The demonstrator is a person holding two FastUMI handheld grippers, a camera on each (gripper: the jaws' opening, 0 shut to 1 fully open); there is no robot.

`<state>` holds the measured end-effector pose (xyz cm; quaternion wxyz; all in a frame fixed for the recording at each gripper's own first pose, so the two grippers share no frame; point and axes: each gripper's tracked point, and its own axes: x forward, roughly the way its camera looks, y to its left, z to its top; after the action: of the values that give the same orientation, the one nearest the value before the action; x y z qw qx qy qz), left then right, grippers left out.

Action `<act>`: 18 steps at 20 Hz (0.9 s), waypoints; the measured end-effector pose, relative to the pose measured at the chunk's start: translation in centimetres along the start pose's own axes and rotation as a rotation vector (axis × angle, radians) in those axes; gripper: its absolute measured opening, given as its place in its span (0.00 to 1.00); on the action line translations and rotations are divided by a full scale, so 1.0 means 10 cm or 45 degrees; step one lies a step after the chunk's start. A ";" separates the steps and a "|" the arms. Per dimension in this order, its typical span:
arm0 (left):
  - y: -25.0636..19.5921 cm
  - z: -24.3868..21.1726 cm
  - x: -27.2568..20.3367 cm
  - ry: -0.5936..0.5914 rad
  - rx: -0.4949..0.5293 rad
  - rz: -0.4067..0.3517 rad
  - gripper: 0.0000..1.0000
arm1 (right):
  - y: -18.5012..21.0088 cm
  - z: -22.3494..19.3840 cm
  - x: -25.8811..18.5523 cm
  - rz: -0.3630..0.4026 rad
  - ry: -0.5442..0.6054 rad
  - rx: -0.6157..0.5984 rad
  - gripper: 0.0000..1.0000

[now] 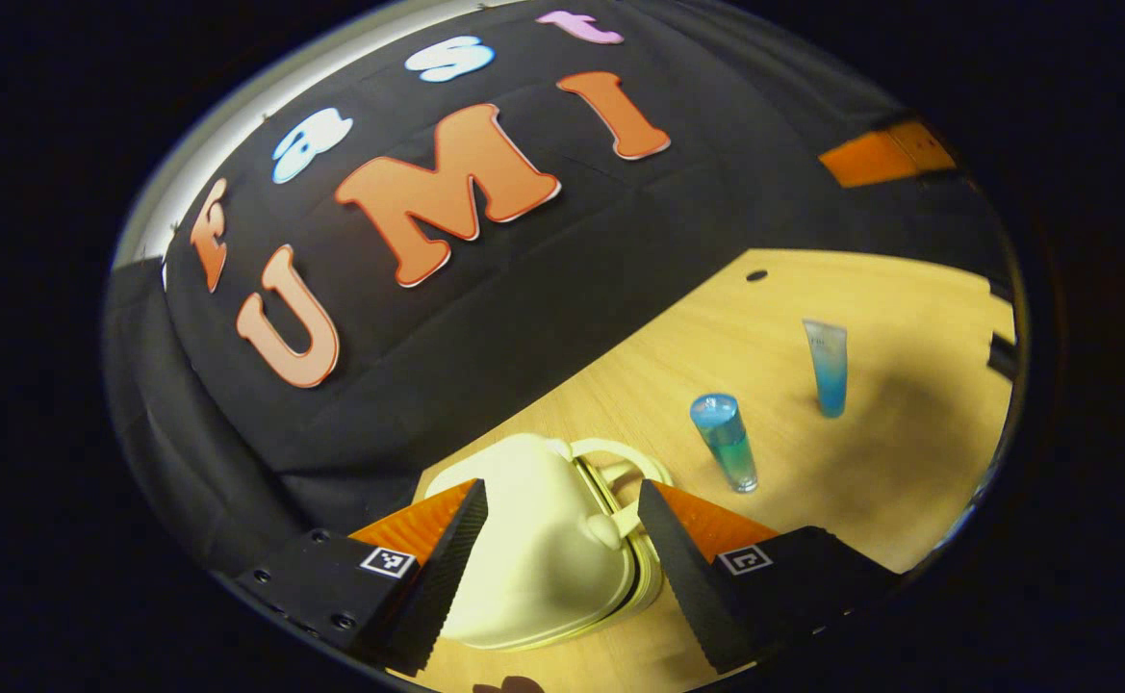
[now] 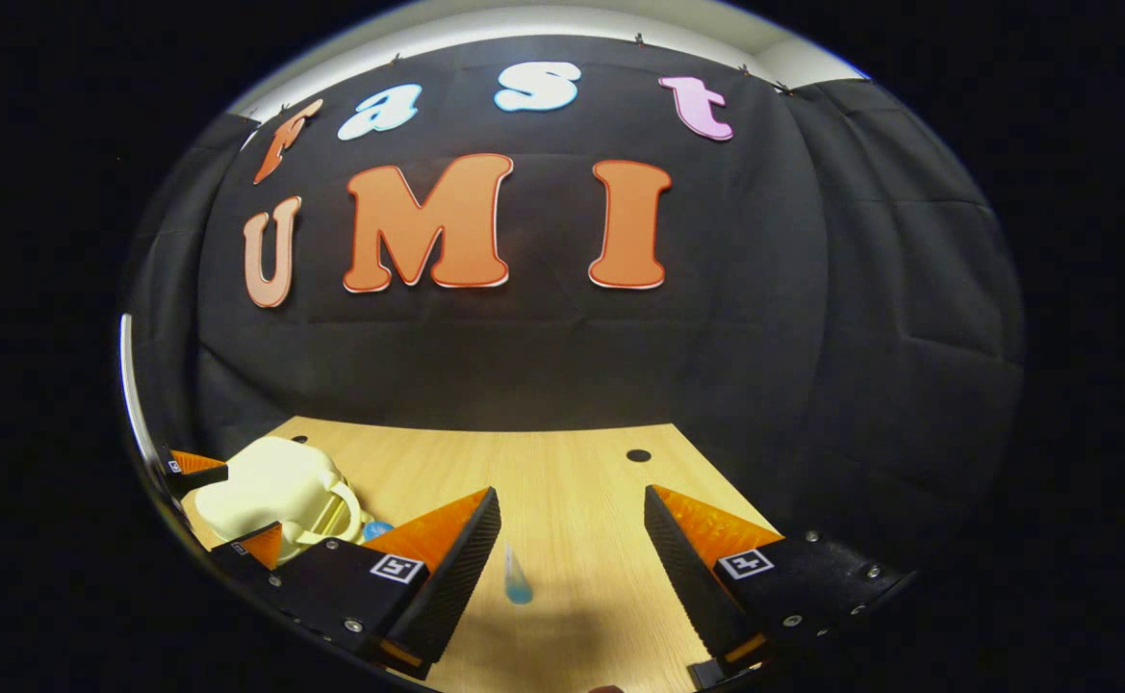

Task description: First open the suitcase, pack the skin care products into it, and then close the suitcase.

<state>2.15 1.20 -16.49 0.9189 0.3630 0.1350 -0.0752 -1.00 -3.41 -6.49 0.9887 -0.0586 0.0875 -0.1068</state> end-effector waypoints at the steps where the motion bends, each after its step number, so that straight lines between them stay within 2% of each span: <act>1: -0.08 -0.06 0.03 0.018 0.045 -0.011 0.98 | -0.07 -0.04 -0.01 -0.013 0.015 0.004 0.95; 4: -0.30 -0.26 0.14 0.077 0.196 -0.045 0.98 | -0.27 -0.12 -0.05 -0.054 0.041 0.014 0.95; 9: -0.44 -0.31 0.35 0.114 0.482 -0.058 0.98 | -0.54 -0.24 -0.13 -0.115 0.070 0.022 0.95; 18: -0.41 -0.35 0.72 0.267 0.581 -0.026 0.98 | -0.89 -0.37 -0.16 -0.204 0.118 0.039 0.95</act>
<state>7.39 0.37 -23.80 0.7934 0.5654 0.2127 -0.0749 -4.98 -12.02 -8.66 0.9727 -0.0455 0.1264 -0.1894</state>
